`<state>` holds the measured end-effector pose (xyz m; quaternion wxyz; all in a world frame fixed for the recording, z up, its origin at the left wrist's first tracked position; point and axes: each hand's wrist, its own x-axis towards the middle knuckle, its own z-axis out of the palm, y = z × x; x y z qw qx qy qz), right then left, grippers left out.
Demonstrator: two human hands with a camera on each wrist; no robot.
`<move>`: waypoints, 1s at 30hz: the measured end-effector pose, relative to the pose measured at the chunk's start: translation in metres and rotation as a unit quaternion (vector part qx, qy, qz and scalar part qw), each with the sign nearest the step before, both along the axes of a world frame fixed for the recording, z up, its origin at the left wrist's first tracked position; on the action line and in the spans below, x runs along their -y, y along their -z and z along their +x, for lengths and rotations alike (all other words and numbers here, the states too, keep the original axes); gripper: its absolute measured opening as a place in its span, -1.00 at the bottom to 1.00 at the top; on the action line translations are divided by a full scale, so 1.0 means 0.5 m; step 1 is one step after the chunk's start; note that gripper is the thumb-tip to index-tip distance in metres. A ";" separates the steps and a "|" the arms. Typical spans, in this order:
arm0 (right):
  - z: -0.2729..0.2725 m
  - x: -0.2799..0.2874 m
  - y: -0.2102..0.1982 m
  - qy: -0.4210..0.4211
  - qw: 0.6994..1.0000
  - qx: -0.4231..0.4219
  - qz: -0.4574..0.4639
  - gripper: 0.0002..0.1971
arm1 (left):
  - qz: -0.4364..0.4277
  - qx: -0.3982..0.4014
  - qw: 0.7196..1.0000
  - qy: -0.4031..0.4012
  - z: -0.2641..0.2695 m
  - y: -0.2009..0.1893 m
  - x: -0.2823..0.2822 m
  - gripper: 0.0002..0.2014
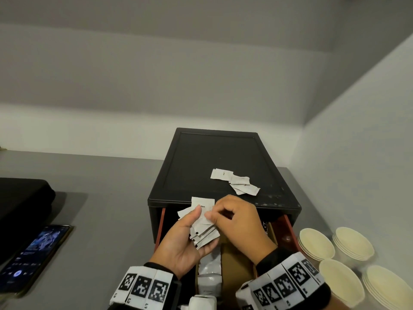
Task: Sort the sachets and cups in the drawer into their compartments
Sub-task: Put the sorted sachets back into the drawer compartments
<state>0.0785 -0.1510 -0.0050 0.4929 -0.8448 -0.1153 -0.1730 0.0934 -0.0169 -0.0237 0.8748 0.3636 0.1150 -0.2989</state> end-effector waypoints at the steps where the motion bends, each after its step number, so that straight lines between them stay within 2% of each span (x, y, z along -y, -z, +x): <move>1: 0.002 -0.002 -0.001 0.033 0.999 -0.013 0.021 -0.84 | 0.002 0.007 1.000 0.003 -0.001 0.000 0.001 -0.71; 3: 0.007 -0.004 -0.005 0.076 0.993 -0.079 0.054 -0.86 | 0.014 0.022 1.000 0.010 -0.004 -0.001 0.004 -0.74; 5: 0.010 -0.003 -0.007 0.082 0.982 -0.154 0.066 -0.88 | 0.029 0.039 0.999 0.018 -0.009 -0.001 0.006 -0.71; 8: 0.010 0.001 -0.008 0.079 0.969 -0.206 0.113 -0.83 | 0.037 0.050 0.998 0.026 -0.018 -0.001 0.007 -0.62; 12: 0.003 0.014 -0.019 0.086 0.960 -0.200 0.174 -0.83 | 0.030 0.040 0.998 0.022 -0.025 -0.004 0.006 -0.68; 15: -0.003 0.027 -0.027 0.096 0.956 -0.198 0.194 -0.74 | 0.025 0.029 0.999 0.013 -0.024 -0.006 0.000 -0.76; 21: -0.019 0.019 -0.029 0.101 0.950 -0.208 0.208 -0.64 | 0.017 0.041 0.999 0.020 -0.036 -0.008 0.009 -0.63; 24: -0.022 0.006 -0.026 0.096 0.958 -0.208 0.174 -0.62 | 0.023 0.042 0.999 0.021 -0.043 -0.009 0.017 -0.85; 26: -0.021 0.011 -0.028 0.104 0.953 -0.209 0.192 -0.63 | 0.039 0.031 0.999 0.012 -0.043 -0.010 0.017 -0.92; 30: -0.026 0.051 -0.045 0.129 0.935 -0.219 0.246 -0.70 | 0.060 0.030 0.998 -0.003 -0.037 -0.002 0.005 -0.77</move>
